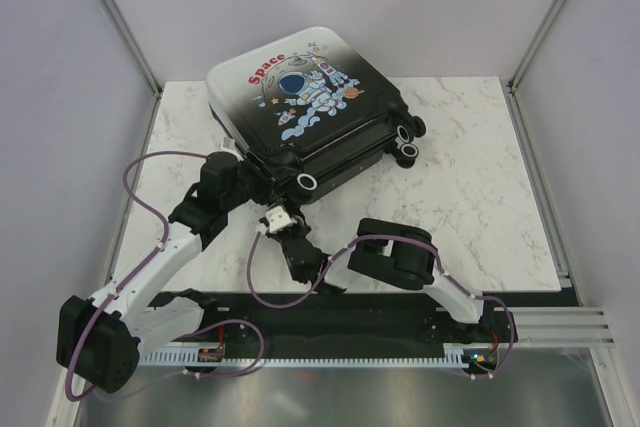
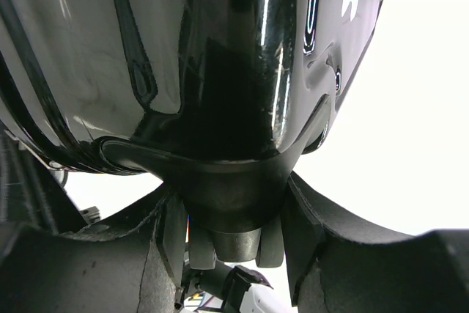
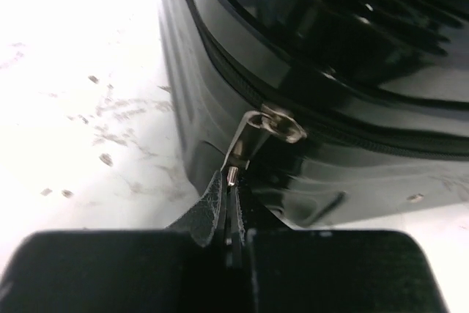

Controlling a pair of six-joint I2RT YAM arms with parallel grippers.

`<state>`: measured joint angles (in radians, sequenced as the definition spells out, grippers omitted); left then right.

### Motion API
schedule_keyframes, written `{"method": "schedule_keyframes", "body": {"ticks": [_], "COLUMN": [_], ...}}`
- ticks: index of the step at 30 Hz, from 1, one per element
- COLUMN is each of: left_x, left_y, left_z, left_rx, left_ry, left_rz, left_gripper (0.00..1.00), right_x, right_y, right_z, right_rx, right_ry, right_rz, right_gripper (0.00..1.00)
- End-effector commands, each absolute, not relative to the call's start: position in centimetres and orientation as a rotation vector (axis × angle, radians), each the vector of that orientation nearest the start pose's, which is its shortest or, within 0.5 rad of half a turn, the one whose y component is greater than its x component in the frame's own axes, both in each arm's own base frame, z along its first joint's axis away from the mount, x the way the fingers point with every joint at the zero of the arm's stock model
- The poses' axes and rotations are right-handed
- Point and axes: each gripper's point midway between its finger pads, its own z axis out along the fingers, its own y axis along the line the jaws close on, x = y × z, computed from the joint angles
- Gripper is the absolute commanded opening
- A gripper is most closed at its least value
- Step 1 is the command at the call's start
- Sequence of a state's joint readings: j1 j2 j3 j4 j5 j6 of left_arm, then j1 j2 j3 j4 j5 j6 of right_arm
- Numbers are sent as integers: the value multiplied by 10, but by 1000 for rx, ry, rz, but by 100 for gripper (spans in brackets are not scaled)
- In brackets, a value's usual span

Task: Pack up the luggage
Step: Zip the luggage at the center of the board.

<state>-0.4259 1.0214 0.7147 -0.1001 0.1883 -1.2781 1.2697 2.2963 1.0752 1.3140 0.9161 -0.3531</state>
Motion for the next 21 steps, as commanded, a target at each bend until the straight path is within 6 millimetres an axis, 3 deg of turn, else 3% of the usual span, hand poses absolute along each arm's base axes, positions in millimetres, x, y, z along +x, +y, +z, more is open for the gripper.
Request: {"method": "schedule_keyframes", "body": {"ticks": [1, 8, 21], "left_x": [283, 289, 297], "left_y": [-230, -219, -211], "left_z": [360, 361, 349], "left_rx": [-462, -486, -536], "left_ry": [1636, 1625, 1634], "left_rz": [-1556, -1478, -1406], "left_gripper": [2, 2, 2], "right_x": [291, 292, 304], "right_y": [411, 365, 313], "right_z": [173, 166, 164], "right_rx": [-70, 3, 81], "right_ry": [1268, 1339, 1370], "right_rz": [271, 172, 108], "right_gripper": [0, 0, 0]}}
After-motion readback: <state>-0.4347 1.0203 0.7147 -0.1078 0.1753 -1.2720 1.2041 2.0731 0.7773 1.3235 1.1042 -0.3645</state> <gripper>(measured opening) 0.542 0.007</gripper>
